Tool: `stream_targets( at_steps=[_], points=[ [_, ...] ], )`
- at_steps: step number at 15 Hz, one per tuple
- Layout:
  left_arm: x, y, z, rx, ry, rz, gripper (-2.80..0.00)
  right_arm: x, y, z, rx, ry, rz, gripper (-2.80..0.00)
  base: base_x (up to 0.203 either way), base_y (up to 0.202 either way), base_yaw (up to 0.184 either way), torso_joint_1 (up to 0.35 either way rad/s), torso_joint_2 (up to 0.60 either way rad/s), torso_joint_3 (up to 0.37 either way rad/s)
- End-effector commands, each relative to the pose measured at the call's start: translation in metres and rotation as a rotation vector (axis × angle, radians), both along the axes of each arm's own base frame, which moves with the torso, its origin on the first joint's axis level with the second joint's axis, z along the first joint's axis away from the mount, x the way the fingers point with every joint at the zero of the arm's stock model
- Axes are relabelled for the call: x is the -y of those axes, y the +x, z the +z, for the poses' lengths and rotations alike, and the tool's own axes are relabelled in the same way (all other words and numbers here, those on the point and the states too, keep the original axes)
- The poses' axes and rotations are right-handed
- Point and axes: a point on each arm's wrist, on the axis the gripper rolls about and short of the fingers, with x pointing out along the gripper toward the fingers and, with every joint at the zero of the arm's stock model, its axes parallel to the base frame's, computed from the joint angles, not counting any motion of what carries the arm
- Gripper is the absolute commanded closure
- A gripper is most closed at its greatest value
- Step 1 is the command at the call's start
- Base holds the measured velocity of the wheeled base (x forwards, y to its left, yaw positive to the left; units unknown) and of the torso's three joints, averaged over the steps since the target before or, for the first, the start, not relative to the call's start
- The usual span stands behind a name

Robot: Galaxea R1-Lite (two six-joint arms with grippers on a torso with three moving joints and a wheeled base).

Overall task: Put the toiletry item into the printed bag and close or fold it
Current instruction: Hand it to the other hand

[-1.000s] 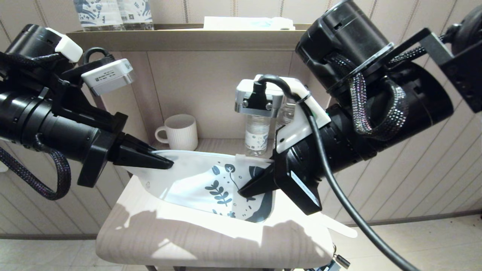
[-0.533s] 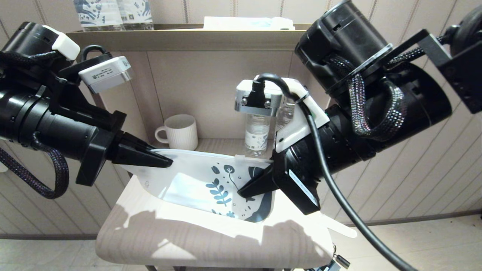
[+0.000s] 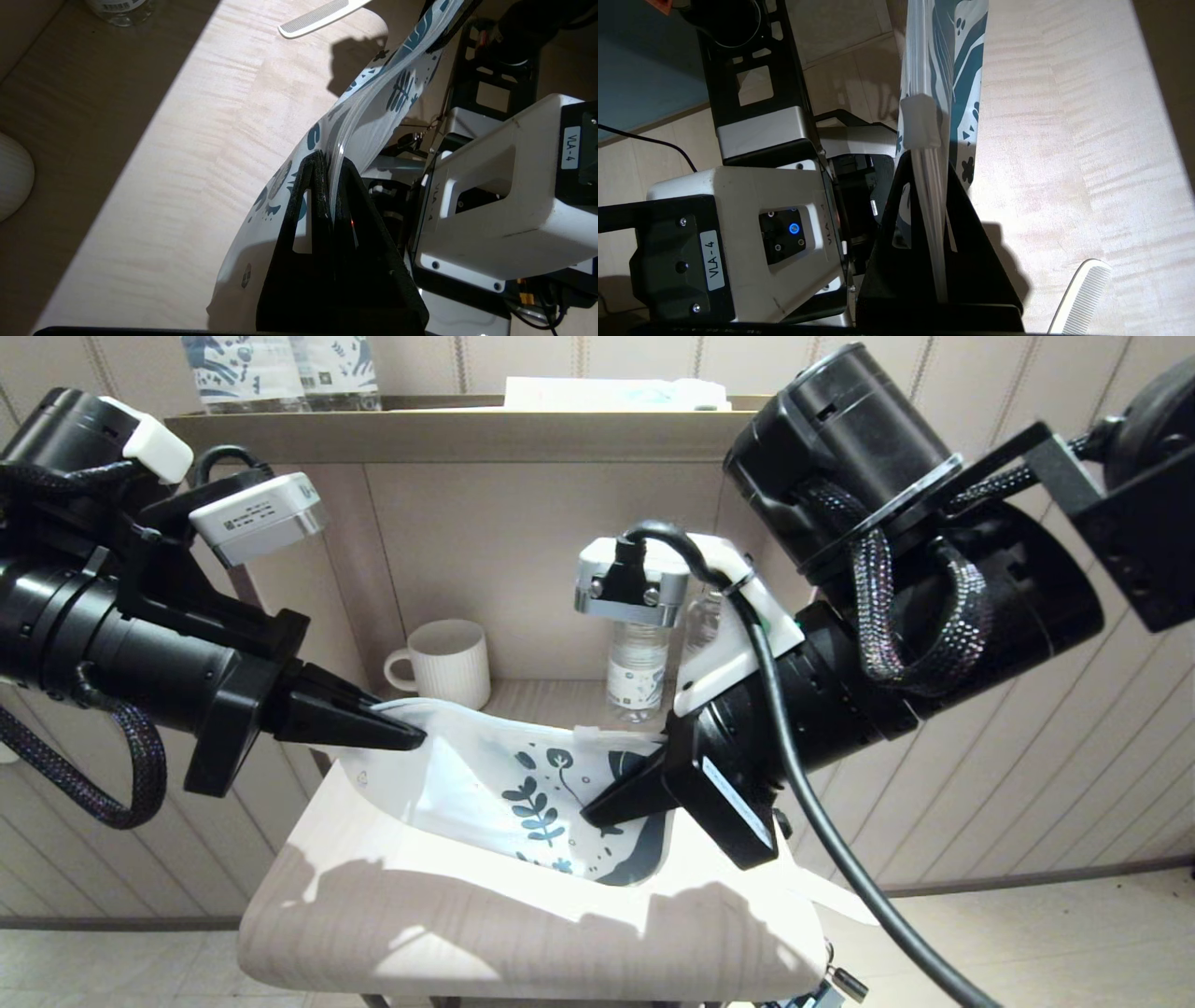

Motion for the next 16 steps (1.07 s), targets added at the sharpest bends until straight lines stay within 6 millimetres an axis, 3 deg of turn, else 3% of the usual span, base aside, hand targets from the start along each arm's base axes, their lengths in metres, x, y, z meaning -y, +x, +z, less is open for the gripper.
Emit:
stream_targets(
  at_steps=[1, 5, 6, 16],
  points=[
    [0.000, 0.000, 0.000, -0.003, -0.001, -0.005, 0.00, -0.001, 0.001, -0.001, -0.008, -0.002, -0.001, 0.00, 0.000, 0.000, 0.000, 0.000, 0.00, 0.000],
    [0.000, 0.000, -0.002, -0.009, 0.001, -0.005, 0.00, -0.005, 0.003, -0.006, 0.014, 0.020, 0.000, 0.00, 0.000, 0.000, 0.000, 0.000, 0.00, 0.000],
    [0.000, 0.000, -0.002, -0.010, 0.002, -0.005, 0.00, -0.004, 0.003, -0.009, 0.011, 0.010, 0.002, -2.80, 0.000, 0.000, 0.000, 0.000, 0.00, 0.000],
    [-0.001, -0.003, 0.000, -0.009, -0.005, -0.003, 0.00, 0.001, 0.003, -0.023, 0.003, 0.040, -0.026, -2.80, 0.000, 0.000, 0.000, 0.000, 0.00, 0.000]
  ],
)
